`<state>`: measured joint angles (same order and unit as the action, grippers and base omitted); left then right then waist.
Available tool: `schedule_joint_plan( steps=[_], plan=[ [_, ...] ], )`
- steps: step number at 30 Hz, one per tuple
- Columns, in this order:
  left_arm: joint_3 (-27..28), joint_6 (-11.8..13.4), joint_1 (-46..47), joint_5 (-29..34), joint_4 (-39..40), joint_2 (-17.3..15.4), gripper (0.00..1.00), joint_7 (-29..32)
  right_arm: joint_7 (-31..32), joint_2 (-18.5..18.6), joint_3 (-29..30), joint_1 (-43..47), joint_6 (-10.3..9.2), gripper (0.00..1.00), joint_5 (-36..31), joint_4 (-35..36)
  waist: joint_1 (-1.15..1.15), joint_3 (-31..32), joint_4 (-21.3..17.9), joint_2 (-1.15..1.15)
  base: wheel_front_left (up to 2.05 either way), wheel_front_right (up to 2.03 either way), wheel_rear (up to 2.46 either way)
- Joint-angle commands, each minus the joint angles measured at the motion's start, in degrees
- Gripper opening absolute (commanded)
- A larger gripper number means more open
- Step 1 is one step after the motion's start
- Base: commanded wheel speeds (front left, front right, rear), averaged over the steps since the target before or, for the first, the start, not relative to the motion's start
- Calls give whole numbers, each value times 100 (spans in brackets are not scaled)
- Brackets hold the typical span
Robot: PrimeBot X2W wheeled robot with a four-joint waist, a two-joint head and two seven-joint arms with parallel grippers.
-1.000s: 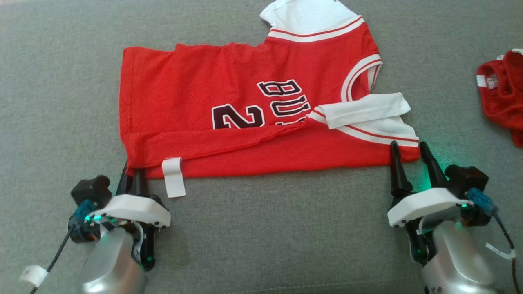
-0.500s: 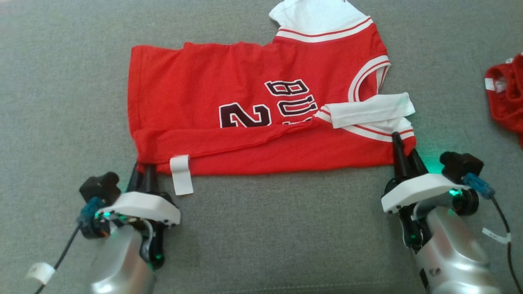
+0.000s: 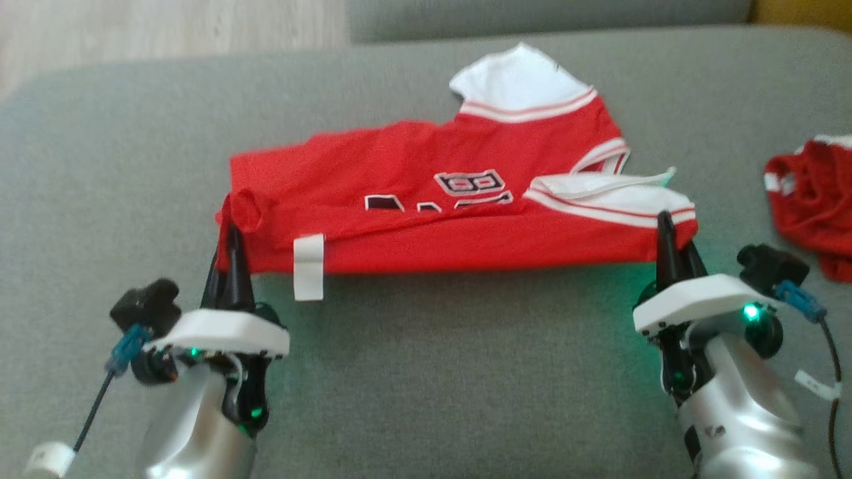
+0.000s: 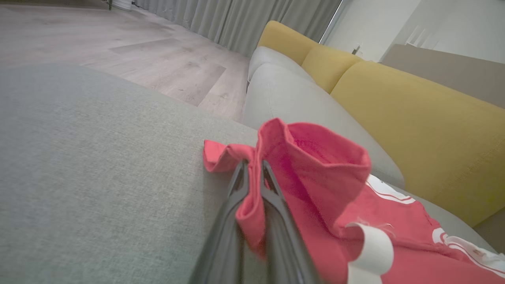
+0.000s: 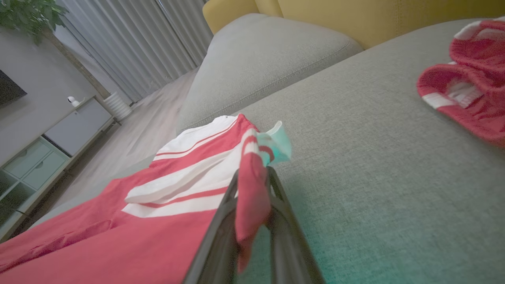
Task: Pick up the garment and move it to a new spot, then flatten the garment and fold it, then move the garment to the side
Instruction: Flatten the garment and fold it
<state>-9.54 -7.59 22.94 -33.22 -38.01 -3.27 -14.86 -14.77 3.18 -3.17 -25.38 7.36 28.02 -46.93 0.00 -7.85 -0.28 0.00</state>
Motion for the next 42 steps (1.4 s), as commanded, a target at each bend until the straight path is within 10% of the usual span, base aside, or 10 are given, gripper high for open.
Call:
schedule_joint_plan(
  steps=[1,15,17,33,42],
  plan=[
    [225,10,-37,27,96,-164,0,-14,-23,-30,-90,-125,13,0,70,78,0,333,38,0,0,0,0],
    [204,10,-1309,232,-628,-4,0,-14,-23,-30,-93,966,13,2,25,-103,0,765,173,0,0,0,0],
    [291,10,-1303,316,-614,5,100,-14,-23,-30,-44,987,13,100,-114,-53,0,719,171,0,0,0,0],
    [684,102,-476,1350,-255,-72,100,-14,-23,-30,307,577,13,100,-1079,898,0,91,198,0,0,0,0],
    [259,22,1142,1587,-1457,-719,100,452,-23,-30,103,-66,13,100,-1222,1093,0,-500,102,0,0,0,0]
  ],
)
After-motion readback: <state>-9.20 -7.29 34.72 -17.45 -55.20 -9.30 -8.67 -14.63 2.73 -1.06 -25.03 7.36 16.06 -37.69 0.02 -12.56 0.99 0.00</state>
